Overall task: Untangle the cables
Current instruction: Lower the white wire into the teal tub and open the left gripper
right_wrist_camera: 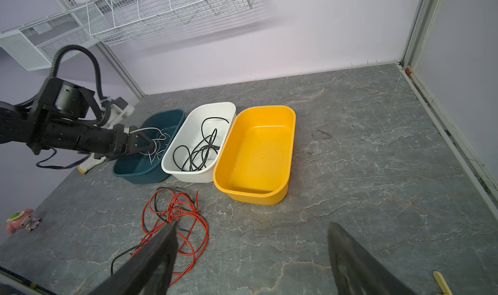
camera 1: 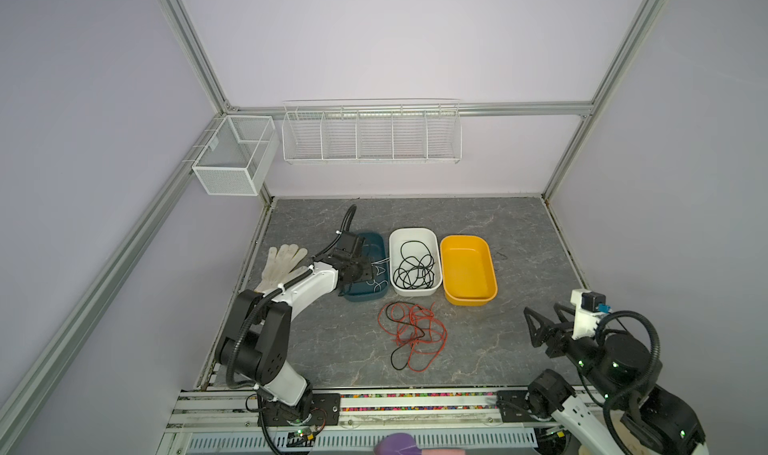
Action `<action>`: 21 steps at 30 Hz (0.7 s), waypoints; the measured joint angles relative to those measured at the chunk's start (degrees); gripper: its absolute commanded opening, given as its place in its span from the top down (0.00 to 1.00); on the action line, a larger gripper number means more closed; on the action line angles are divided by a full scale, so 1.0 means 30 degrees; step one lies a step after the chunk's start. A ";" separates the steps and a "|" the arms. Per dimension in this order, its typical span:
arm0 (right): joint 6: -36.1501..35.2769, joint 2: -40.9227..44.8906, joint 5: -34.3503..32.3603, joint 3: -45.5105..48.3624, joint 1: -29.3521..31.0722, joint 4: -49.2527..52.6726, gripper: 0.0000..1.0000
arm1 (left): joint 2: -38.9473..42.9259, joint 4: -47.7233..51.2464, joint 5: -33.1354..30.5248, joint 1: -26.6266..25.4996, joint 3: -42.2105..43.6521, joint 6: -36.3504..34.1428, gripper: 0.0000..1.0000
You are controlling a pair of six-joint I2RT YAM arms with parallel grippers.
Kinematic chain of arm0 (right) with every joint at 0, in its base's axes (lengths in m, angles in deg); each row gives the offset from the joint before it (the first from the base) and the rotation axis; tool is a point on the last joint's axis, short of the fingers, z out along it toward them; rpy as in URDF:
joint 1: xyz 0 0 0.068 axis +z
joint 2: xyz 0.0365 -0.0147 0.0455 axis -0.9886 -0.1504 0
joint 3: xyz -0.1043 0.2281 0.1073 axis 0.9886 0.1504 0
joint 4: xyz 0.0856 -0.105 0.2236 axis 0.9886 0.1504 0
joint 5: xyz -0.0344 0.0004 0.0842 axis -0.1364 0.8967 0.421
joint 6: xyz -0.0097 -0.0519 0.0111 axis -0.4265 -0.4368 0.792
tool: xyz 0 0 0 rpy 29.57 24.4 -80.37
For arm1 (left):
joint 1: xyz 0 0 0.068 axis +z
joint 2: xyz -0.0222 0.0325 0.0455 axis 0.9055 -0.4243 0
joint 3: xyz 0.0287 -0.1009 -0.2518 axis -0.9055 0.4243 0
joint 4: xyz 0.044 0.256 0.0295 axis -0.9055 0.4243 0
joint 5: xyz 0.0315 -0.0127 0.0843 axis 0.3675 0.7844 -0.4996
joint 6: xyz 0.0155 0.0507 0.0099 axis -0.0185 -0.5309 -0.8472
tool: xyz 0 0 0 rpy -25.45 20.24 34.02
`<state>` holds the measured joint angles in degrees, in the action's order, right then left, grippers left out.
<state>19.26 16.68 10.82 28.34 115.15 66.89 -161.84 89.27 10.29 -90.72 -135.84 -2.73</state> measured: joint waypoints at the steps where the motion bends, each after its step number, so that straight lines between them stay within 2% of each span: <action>1: -0.0080 -0.0117 0.0255 0.0007 -0.0117 -0.0066 0.12 | 0.0474 0.0131 -0.0328 0.0000 0.0000 0.0058 0.19; 5: -0.0291 -0.0437 0.0976 0.0007 -0.0328 -0.0168 0.12 | 0.1938 0.0772 -0.1435 0.0000 0.0007 0.0219 0.16; 11: -0.0517 -0.0874 0.1974 0.0007 -0.0364 -0.0226 0.12 | 0.2812 0.1217 -0.1851 0.0000 0.0219 0.0284 0.21; 15: -0.0663 -0.1421 0.2448 0.0007 -0.0364 -0.0248 0.12 | 0.1770 0.2856 -0.1756 0.0000 -0.0459 0.0189 0.18; 21: -0.0801 -0.2106 0.3002 0.0007 -0.0364 -0.0342 0.12 | -0.1370 0.6062 -0.1042 0.0000 -0.3504 -0.0481 0.14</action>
<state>16.85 10.36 19.82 28.36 114.06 65.86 -165.95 107.46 7.17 -90.72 -146.35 -4.17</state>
